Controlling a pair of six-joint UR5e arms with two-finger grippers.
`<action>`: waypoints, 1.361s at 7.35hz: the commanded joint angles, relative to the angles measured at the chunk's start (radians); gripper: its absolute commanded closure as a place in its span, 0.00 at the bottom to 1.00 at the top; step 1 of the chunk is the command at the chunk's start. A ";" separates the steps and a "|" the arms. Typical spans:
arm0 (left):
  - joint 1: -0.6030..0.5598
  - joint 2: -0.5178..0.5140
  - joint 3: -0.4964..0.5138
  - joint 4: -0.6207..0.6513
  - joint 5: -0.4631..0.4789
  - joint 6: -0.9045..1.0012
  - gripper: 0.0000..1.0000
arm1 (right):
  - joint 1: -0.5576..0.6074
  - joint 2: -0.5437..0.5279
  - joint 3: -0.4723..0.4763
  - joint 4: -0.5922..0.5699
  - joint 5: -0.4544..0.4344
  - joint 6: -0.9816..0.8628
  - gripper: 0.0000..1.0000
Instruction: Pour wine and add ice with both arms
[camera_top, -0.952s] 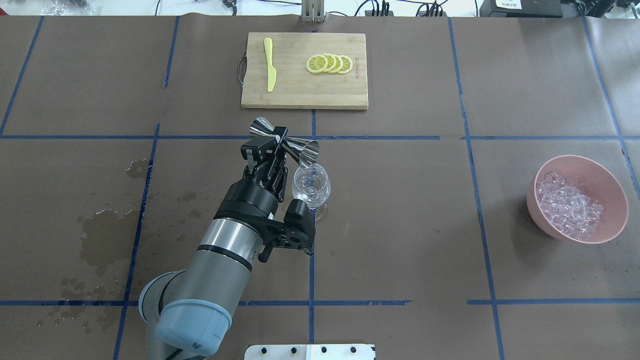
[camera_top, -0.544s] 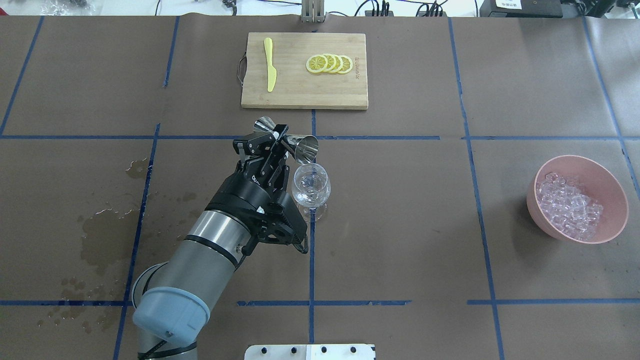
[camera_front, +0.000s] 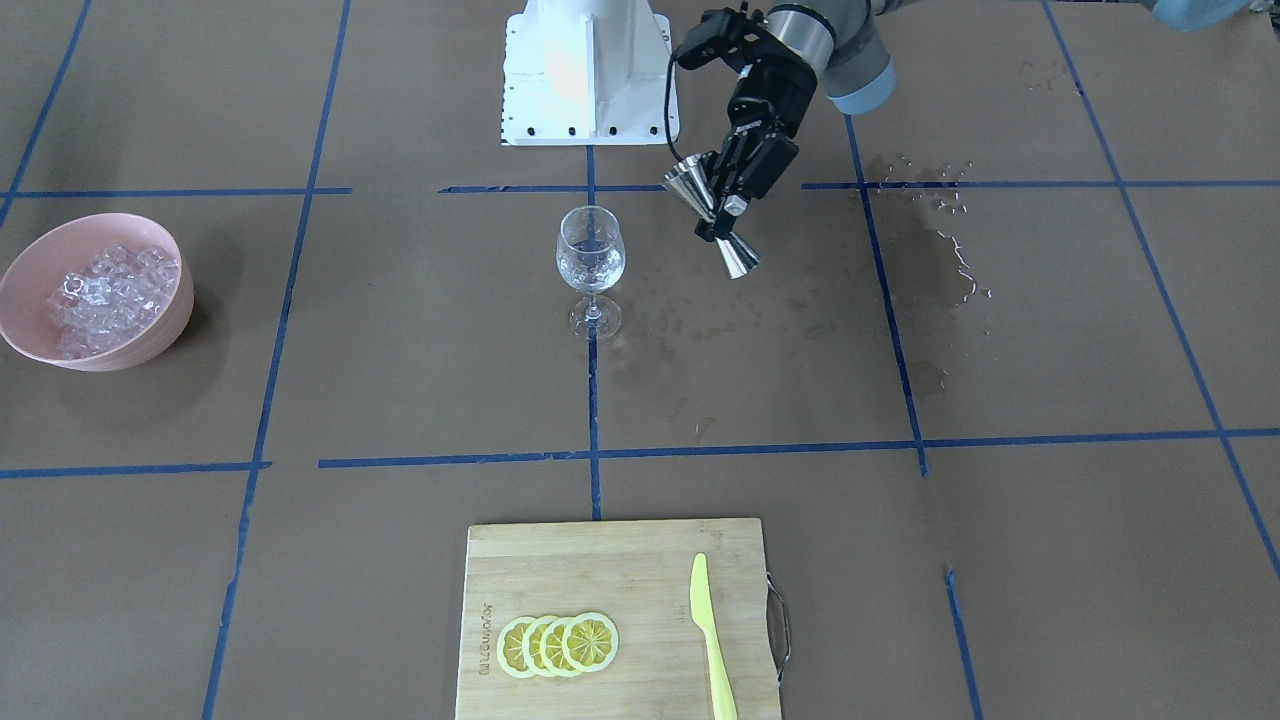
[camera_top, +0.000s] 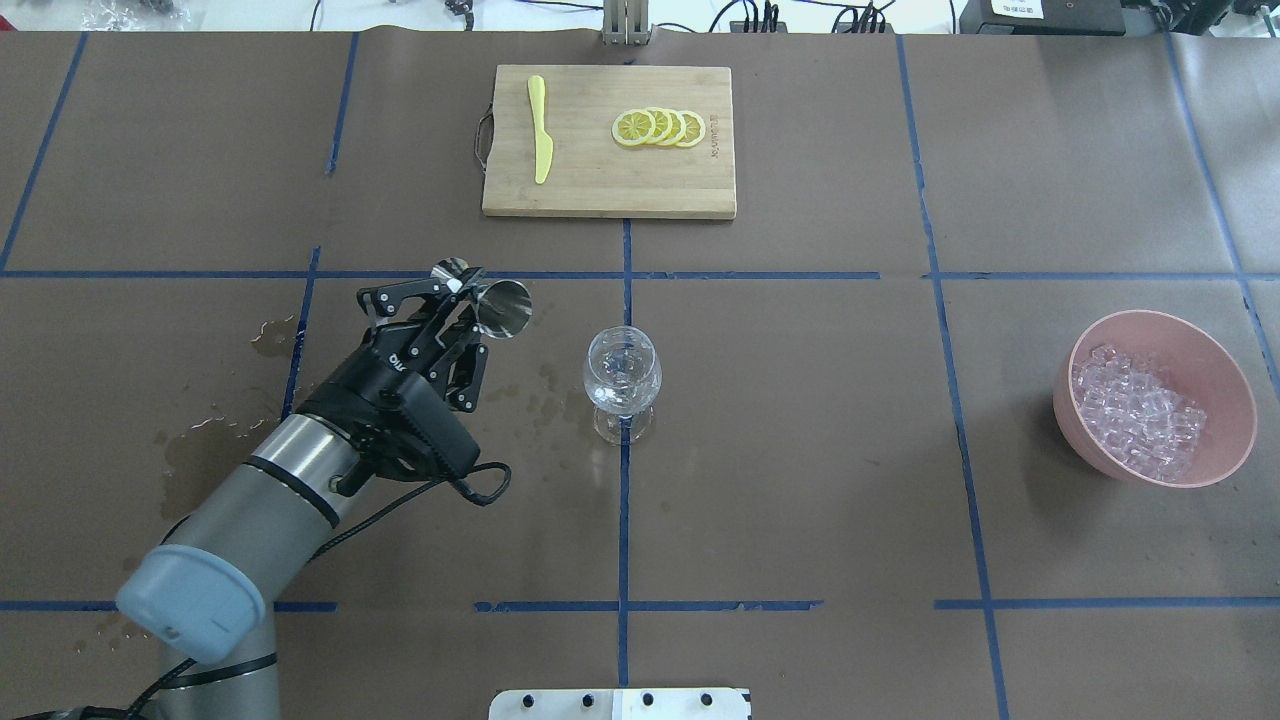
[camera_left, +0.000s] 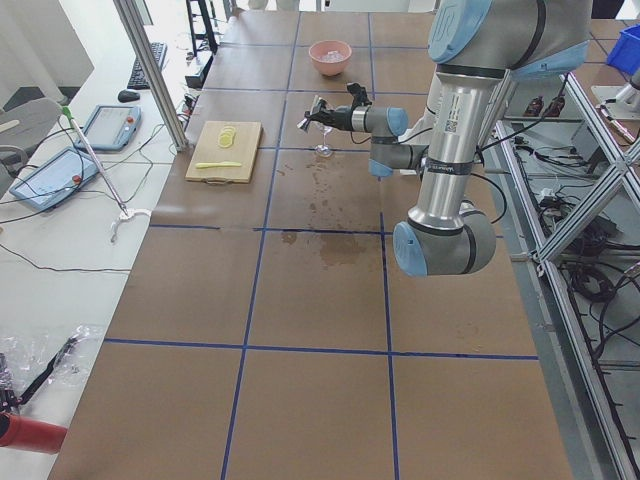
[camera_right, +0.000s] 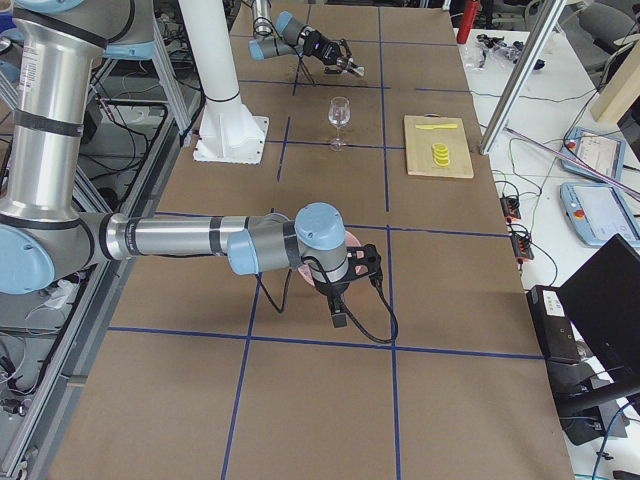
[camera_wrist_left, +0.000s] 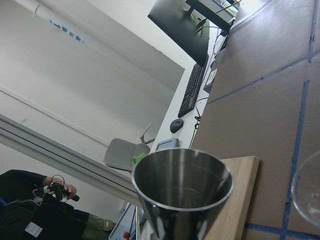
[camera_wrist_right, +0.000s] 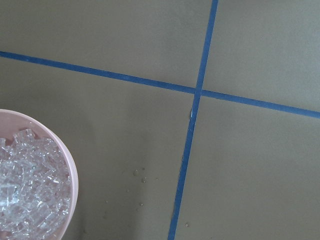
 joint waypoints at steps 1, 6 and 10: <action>-0.048 0.236 -0.001 -0.233 -0.143 -0.108 1.00 | 0.000 0.001 0.000 0.001 0.001 -0.002 0.00; -0.061 0.427 0.026 -0.314 -0.181 -0.685 1.00 | 0.002 -0.001 0.007 0.001 0.000 -0.003 0.00; -0.056 0.424 0.190 -0.395 -0.171 -1.053 1.00 | 0.006 -0.001 0.006 0.029 -0.002 0.000 0.00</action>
